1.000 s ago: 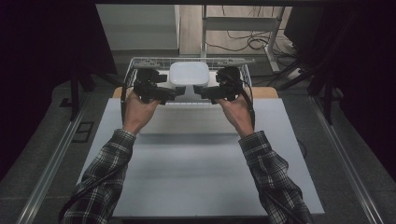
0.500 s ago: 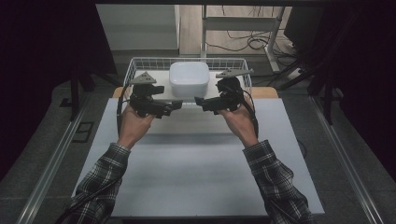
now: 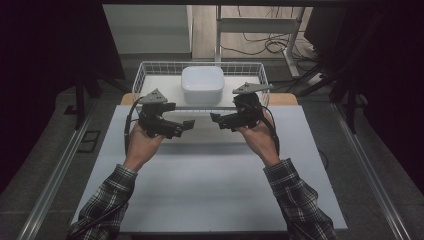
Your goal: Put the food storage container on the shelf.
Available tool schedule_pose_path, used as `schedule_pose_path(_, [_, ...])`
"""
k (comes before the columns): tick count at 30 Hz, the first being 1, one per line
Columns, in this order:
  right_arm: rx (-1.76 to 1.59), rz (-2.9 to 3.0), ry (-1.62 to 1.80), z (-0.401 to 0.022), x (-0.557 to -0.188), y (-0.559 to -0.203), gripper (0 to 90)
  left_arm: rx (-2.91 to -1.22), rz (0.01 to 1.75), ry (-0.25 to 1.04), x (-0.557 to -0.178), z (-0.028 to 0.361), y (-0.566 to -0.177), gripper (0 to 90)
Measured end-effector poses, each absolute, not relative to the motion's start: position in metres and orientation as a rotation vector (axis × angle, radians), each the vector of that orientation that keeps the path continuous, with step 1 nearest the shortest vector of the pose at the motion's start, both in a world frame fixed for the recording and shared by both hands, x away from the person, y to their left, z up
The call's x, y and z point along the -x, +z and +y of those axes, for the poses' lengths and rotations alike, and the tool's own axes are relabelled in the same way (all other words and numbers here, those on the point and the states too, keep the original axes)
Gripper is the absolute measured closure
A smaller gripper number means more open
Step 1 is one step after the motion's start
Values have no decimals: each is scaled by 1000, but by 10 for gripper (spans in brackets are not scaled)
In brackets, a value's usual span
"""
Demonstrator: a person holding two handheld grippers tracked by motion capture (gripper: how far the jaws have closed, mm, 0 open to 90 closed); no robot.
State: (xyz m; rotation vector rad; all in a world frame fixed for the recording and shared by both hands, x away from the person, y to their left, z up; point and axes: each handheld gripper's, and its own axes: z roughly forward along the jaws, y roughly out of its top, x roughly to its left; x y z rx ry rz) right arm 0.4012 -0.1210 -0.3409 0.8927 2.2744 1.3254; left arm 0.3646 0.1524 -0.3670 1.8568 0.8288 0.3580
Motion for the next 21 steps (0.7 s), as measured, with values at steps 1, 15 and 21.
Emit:
schedule_pose_path(1, [-891, 2277, 1321, -122, -400, -342, 10, -1857, 828, 355, -364, 152, -368, 31])
schedule_pose_path(15, [-872, 2277, 1343, -133, -382, -356, 10, -1877, 825, 347, -346, 148, -388, 28])
schedule_pose_path(21, [-868, 2274, 1335, -137, -373, -366, 1, -1881, 826, 338, -339, 149, -398, 26])
